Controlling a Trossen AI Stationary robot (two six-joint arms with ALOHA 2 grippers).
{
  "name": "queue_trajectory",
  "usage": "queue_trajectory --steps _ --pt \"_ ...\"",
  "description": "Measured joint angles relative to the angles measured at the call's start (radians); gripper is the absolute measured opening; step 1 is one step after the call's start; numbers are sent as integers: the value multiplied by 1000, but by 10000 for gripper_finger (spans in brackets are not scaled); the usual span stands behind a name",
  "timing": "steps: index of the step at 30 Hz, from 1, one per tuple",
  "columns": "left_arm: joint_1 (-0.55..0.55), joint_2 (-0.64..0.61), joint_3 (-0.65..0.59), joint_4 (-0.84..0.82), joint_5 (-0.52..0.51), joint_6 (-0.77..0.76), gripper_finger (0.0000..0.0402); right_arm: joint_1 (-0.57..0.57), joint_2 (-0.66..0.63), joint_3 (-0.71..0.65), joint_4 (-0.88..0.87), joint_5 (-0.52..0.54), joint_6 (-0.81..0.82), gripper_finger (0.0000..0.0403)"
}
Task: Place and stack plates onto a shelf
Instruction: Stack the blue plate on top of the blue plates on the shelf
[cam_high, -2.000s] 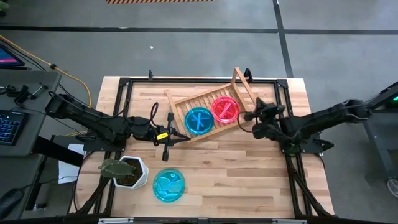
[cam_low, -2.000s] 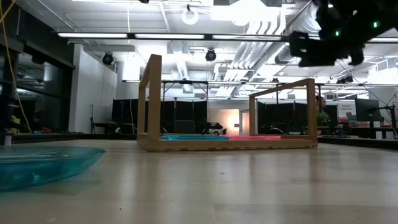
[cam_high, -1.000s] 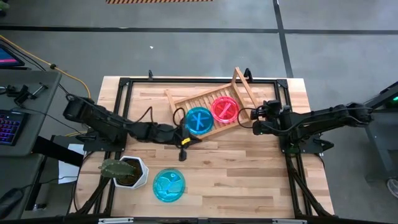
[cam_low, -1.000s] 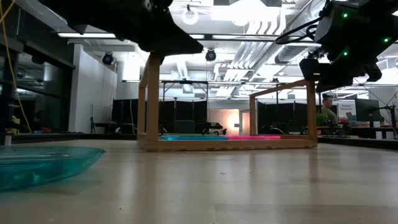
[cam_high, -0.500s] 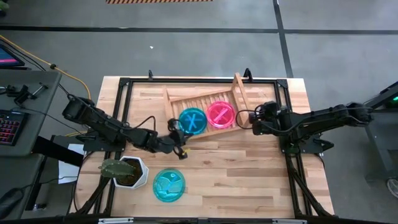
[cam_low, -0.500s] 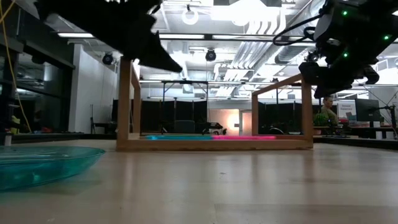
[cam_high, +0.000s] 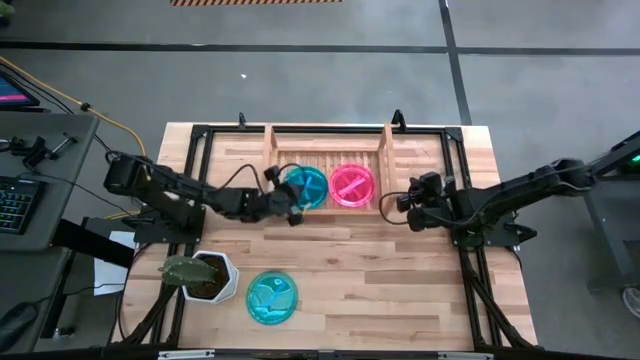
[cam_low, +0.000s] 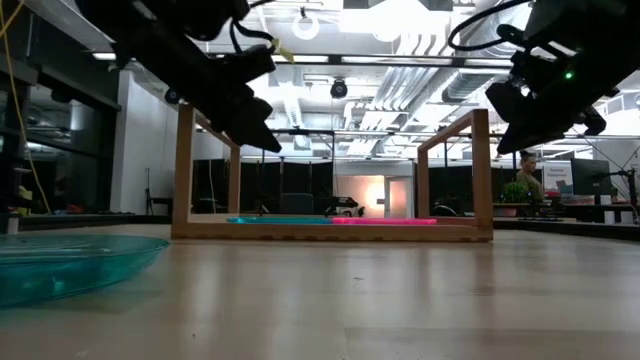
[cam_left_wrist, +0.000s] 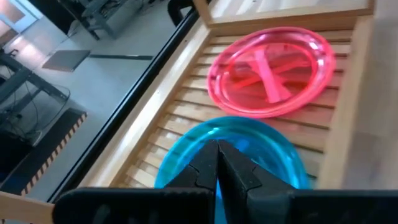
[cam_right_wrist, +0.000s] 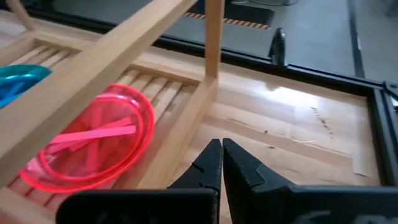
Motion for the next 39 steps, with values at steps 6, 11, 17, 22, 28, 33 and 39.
queue_trajectory --steps 6,11,17,22,28,33,39 --pt "87 -1 0 24 55 50 0 41 0 0 0 8 -2 0" --pt "108 -1 0 97 95 72 0 50 0 0 -17 22 -2 0" --pt "86 -2 2 246 156 143 0 50 0 0 -48 64 1 0" --pt "31 -21 4 305 203 174 0 49 0 0 -69 123 9 0" --pt "-114 -70 49 170 225 157 0 49 0 0 -75 217 8 0" --pt "-257 -91 162 -35 169 142 0 36 0 -1 -103 237 6 0" --pt "-357 -90 274 -273 256 -94 2 23 0 -1 -98 234 10 0"
